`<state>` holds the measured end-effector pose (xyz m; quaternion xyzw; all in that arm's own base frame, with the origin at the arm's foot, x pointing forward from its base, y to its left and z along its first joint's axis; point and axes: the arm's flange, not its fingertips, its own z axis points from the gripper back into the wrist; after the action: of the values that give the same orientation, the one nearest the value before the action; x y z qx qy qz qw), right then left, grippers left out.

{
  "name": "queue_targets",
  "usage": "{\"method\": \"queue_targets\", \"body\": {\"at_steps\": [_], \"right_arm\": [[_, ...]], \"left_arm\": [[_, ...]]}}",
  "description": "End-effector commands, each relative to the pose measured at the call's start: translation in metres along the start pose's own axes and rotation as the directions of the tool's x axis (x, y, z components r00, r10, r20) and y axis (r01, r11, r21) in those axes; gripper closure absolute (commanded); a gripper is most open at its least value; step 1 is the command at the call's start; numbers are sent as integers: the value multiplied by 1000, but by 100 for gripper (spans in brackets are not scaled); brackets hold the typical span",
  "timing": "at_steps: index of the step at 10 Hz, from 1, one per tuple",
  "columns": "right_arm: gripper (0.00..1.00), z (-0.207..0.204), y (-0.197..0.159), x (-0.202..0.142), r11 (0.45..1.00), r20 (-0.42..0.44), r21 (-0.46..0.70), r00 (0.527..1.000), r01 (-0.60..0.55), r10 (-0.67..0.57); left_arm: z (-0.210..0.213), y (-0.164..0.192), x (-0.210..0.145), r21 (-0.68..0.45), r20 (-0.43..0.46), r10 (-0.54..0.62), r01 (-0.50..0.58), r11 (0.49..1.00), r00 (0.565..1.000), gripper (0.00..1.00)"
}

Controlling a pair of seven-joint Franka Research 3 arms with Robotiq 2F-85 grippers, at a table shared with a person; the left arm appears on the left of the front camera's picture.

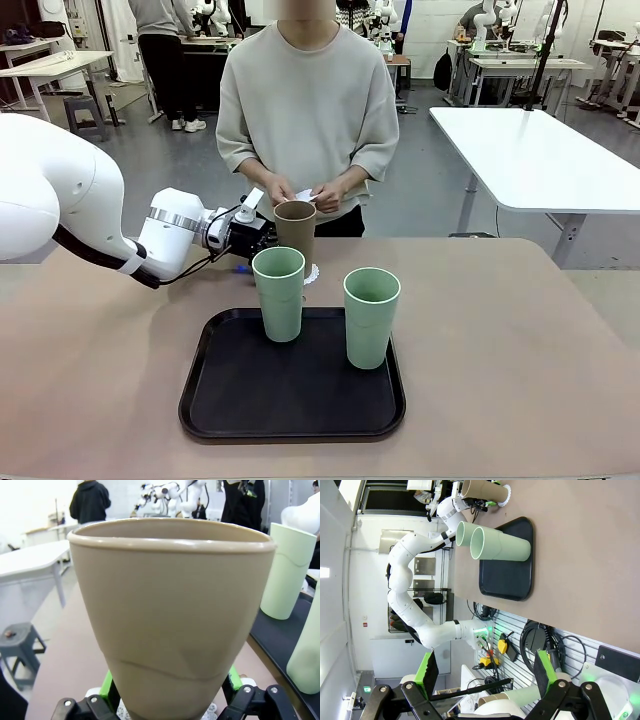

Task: Place coasters on the table and set cups on them.
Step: Pick up one Reusable plastic cup and place it on a coaster set by the human.

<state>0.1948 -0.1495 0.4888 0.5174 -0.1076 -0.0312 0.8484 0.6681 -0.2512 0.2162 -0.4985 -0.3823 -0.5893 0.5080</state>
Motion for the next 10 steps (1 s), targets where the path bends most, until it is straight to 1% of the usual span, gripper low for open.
{"method": "queue_targets", "body": {"at_steps": [1,10], "right_arm": [[0,0,0,0,1000,-2,8,1000,-1,1],[0,0,0,0,1000,-2,8,1000,-1,1]], "left_arm": [[3,9,3,-30,-4,18,-18,999,1000,0],[11,5,4,-49,-28,55,-56,997,998,0]]}}
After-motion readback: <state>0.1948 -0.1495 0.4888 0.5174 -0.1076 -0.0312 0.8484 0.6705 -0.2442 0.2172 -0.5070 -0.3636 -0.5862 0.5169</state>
